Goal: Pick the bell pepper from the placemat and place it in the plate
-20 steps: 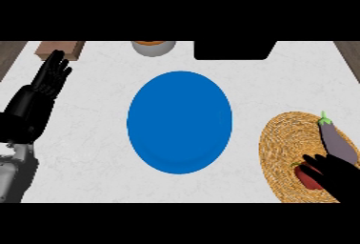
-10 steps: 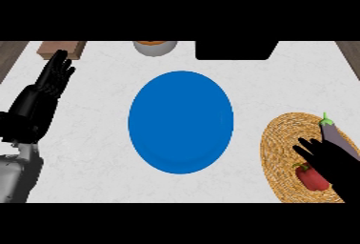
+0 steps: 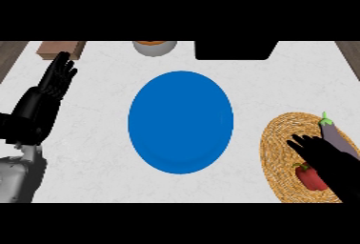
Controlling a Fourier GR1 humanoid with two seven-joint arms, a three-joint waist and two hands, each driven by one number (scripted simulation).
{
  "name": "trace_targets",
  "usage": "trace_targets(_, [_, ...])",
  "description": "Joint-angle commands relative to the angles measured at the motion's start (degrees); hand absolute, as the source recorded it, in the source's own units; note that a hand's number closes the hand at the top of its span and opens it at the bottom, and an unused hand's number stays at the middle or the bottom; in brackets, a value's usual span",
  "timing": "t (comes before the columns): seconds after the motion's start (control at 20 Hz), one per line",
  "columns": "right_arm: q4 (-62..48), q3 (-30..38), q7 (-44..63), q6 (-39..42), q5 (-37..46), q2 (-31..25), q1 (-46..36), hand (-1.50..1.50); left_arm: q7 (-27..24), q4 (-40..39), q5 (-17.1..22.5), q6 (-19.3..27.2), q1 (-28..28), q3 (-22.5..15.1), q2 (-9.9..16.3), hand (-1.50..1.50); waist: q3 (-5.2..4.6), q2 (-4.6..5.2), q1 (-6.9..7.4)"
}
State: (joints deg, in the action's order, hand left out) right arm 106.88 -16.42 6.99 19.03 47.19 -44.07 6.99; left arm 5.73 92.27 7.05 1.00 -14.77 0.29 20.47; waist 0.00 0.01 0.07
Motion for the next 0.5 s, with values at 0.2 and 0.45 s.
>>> trace_targets(0.2, [-6.66,0.0,-3.41,-0.48,7.06,5.29,0.14,-1.5,-2.39,-3.44,-3.99,0.13,-1.05,0.36,-3.5,0.0,0.0,0.01,-0.28])
trace_targets(0.45, [-11.56,-0.41,-4.74,-4.22,13.34,6.14,0.42,-1.5,1.35,-1.97,-0.68,-4.2,-2.74,4.66,0.38,0.0,0.01,-0.04,-0.23])
